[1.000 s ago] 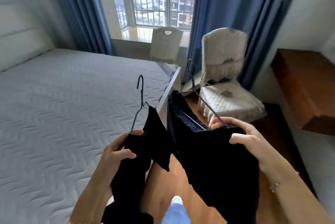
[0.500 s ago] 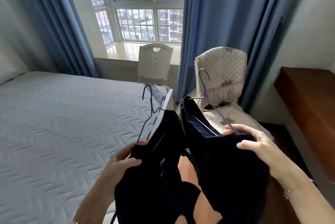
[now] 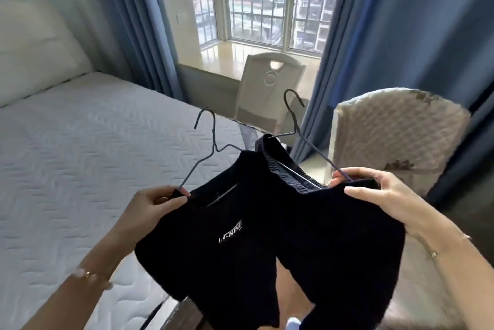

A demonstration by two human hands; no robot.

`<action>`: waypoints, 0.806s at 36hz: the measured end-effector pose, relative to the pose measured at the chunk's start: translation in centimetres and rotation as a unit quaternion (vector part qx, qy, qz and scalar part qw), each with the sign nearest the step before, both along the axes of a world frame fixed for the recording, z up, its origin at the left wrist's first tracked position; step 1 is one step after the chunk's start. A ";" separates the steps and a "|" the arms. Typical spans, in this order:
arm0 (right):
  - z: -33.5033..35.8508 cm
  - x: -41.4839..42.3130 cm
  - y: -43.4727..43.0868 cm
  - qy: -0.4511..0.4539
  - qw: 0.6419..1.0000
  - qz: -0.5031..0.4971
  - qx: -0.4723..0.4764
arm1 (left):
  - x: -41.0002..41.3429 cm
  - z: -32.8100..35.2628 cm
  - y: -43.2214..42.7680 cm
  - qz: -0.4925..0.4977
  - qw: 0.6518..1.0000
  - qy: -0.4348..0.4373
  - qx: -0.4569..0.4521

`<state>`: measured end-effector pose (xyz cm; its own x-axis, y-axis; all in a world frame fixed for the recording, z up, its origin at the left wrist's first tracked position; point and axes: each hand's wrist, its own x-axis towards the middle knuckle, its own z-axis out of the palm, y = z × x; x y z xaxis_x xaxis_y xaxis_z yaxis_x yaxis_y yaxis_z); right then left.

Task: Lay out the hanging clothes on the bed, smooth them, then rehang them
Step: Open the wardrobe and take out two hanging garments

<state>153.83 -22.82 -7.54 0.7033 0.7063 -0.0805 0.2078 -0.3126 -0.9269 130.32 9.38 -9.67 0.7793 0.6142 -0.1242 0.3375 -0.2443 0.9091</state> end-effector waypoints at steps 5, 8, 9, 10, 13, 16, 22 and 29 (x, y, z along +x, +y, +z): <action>1.0 9.5 5.1 -0.073 0.990 0.111 -0.050 | 5.0 -1.0 3.3 0.045 0.992 0.029 0.118; 0.7 13.9 9.1 -0.102 0.980 0.156 -0.073 | 7.0 -2.1 5.1 0.077 0.988 0.032 0.129; 0.7 15.2 10.6 -0.107 0.976 0.169 -0.080 | 7.5 -2.6 6.0 0.085 0.987 0.036 0.130; 0.6 16.6 12.0 -0.109 0.973 0.183 -0.084 | 8.0 -2.9 6.9 0.090 0.986 0.043 0.131; 0.1 20.8 16.7 -0.104 0.964 0.217 -0.110 | 8.9 -4.1 10.2 0.106 0.987 0.057 0.107; -0.9 25.0 21.6 -0.095 0.954 0.250 -0.132 | 9.9 -5.3 14.0 0.135 0.985 0.068 0.080; -4.0 31.5 33.3 -0.105 0.932 0.306 -0.165 | 11.6 -8.3 22.8 0.186 0.976 0.093 0.059; -7.6 37.3 48.0 -0.135 0.887 0.383 -0.219 | 13.1 -11.8 32.3 0.231 0.964 0.124 0.034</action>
<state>191.11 25.16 -15.12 0.0662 0.9281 -0.3663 0.7105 -0.3016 -0.6358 143.44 41.67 -21.48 0.3718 0.9023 -0.2181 0.6294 -0.0723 0.7737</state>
